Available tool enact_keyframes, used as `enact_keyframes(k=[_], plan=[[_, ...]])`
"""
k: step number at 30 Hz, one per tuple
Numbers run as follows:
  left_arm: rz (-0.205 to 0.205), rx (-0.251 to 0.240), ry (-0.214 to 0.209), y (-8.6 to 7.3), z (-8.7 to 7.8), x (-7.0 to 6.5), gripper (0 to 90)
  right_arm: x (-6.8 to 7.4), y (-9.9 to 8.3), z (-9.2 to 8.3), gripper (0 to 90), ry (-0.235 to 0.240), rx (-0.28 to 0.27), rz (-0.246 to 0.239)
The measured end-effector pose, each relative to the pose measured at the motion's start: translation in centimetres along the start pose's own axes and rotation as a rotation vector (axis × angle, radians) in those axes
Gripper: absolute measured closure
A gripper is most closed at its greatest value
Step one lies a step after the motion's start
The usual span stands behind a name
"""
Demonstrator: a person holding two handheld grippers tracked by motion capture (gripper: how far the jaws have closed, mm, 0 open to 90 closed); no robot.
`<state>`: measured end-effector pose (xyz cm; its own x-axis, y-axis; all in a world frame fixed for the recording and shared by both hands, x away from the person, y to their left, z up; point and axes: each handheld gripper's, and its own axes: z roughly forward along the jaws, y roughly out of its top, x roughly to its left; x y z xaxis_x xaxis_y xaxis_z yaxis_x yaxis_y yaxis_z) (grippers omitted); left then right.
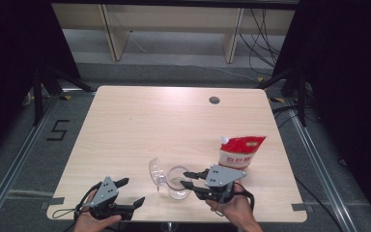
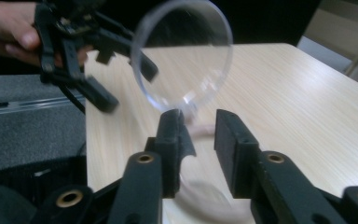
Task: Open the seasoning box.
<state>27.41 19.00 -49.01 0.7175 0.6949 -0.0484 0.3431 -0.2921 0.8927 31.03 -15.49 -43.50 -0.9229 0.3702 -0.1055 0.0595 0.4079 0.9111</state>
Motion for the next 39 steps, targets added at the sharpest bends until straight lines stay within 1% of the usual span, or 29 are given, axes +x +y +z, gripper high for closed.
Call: enact_keyframes(k=[1,3,4,5,6,7,8,11,12,13,14,15,16,17,19,20,21,23,24,26,27,28,29,30,31,32,37,38,39], plan=[[-0.004,-0.006,-0.002,0.0,0.1,0.0,15.1,-0.4,-0.4,-0.6,66.5,-0.010,-0.002,-0.005],[-0.002,-0.002,-0.002,0.0,0.1,0.0,15.1,-0.6,-1.1,-1.6,64.5,-0.029,-0.006,0.028],[-0.002,-0.002,-0.002,0.0,0.1,0.0,15.1,-0.6,-1.1,-1.6,64.5,-0.029,-0.006,0.028],[0.001,0.002,-0.001,0.0,0.1,0.0,15.1,-0.9,-1.7,-2.6,62.7,-0.045,-0.003,0.028],[0.001,0.002,-0.001,0.0,0.1,0.0,15.1,-0.9,-1.7,-2.6,62.7,-0.045,-0.003,0.028],[0.000,0.001,-0.003,0.0,0.1,-0.1,15.1,-1.1,-2.3,-3.3,60.6,-0.049,0.000,0.039],[0.003,0.001,-0.001,0.0,0.1,-0.1,15.2,-1.2,-2.6,-3.6,60.0,-0.067,-0.010,0.028],[0.001,0.001,-0.005,0.0,0.1,0.0,15.1,-1.3,-3.5,-4.9,55.6,-0.080,0.006,0.062],[-0.001,0.002,-0.007,0.0,0.1,0.0,15.1,-1.3,-3.8,-5.3,54.4,-0.091,0.013,0.084],[-0.006,-0.004,-0.005,0.0,0.2,-0.1,15.1,-1.6,-4.1,-5.6,52.8,-0.095,0.005,0.064],[0.012,-0.005,-0.008,0.0,0.2,0.0,15.1,-1.6,-4.4,-5.8,51.6,-0.105,0.002,0.081],[0.012,-0.005,-0.008,0.0,0.2,0.0,15.1,-1.6,-4.4,-5.8,51.6,-0.105,0.002,0.081],[0.029,0.005,-0.003,0.1,0.1,0.1,15.1,-2.0,-5.0,-6.8,50.8,-0.117,0.018,0.078],[0.008,0.003,-0.006,0.0,0.1,0.0,15.1,-2.1,-5.2,-7.1,50.7,-0.119,0.018,0.083],[0.004,0.004,-0.006,0.0,0.1,-0.1,15.1,-2.2,-5.4,-7.4,50.7,-0.124,0.020,0.082],[0.004,0.004,-0.007,0.0,0.1,-0.1,15.1,-2.6,-6.1,-8.3,50.1,-0.148,0.019,0.094],[0.003,0.005,-0.004,0.0,0.1,-0.1,15.1,-2.7,-6.3,-8.6,50.0,-0.140,0.018,0.108],[0.009,0.010,-0.005,0.0,0.1,-0.1,15.1,-3.0,-6.7,-9.2,49.0,-0.164,0.020,0.111],[0.028,0.006,-0.014,0.1,0.2,0.1,15.1,-3.2,-6.9,-9.4,48.9,-0.167,0.027,0.110],[0.025,0.018,-0.005,0.0,0.1,0.0,15.1,-3.4,-7.1,-9.7,48.3,-0.180,0.030,0.113],[0.009,0.011,-0.010,0.0,0.2,-0.1,15.1,-3.6,-7.7,-10.1,46.8,-0.203,0.046,0.142],[0.009,0.011,-0.010,0.0,0.2,-0.1,15.1,-3.6,-7.7,-10.1,46.8,-0.203,0.046,0.142],[0.032,0.009,-0.014,0.1,0.2,0.0,15.1,-4.1,-8.2,-10.4,45.8,-0.214,0.053,0.146],[0.033,0.012,-0.012,0.1,0.2,0.0,15.1,-4.2,-8.4,-10.6,45.3,-0.224,0.059,0.149],[0.011,0.017,-0.010,0.0,0.2,-0.1,15.1,-4.4,-8.6,-10.7,44.5,-0.230,0.061,0.146],[0.009,0.012,-0.015,0.0,0.2,-0.2,15.1,-4.5,-8.7,-10.9,43.4,-0.242,0.066,0.157],[0.019,0.015,-0.015,0.0,0.3,-0.2,15.1,-5.3,-9.5,-11.7,38.7,-0.291,0.074,0.173],[0.017,0.015,-0.016,0.0,0.3,-0.2,15.1,-5.2,-9.6,-11.8,37.1,-0.306,0.079,0.201],[0.017,0.015,-0.016,0.0,0.3,-0.2,15.1,-5.4,-9.7,-11.9,35.1,-0.308,0.079,0.199]])
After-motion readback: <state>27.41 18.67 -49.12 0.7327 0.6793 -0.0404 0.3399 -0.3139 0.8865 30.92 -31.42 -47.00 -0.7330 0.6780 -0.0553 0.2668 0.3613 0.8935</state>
